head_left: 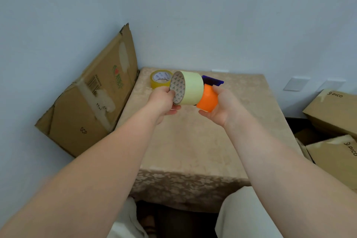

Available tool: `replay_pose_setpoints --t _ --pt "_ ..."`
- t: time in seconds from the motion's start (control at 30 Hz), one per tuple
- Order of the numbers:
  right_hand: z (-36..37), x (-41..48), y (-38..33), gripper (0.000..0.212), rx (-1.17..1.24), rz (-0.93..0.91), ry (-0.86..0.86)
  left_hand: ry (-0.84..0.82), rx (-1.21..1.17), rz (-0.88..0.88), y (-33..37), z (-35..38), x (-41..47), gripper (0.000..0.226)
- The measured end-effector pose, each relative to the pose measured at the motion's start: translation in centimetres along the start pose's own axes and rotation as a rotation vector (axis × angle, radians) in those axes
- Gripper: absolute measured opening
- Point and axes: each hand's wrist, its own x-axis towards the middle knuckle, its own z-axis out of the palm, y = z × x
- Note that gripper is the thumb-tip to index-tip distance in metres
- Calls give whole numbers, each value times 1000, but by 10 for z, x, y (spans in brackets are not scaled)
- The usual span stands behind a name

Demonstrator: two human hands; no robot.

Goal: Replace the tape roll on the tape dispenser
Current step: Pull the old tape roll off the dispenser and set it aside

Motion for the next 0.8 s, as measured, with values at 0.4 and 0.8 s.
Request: replay_pose_setpoints --t 0.4,0.8 --pt "-50 -13 4 31 -609 -205 137 -64 9 -21 8 22 -31 23" --pt "-111 5 31 17 -1264 -364 233 -82 22 -65 -6 24 -61 26"
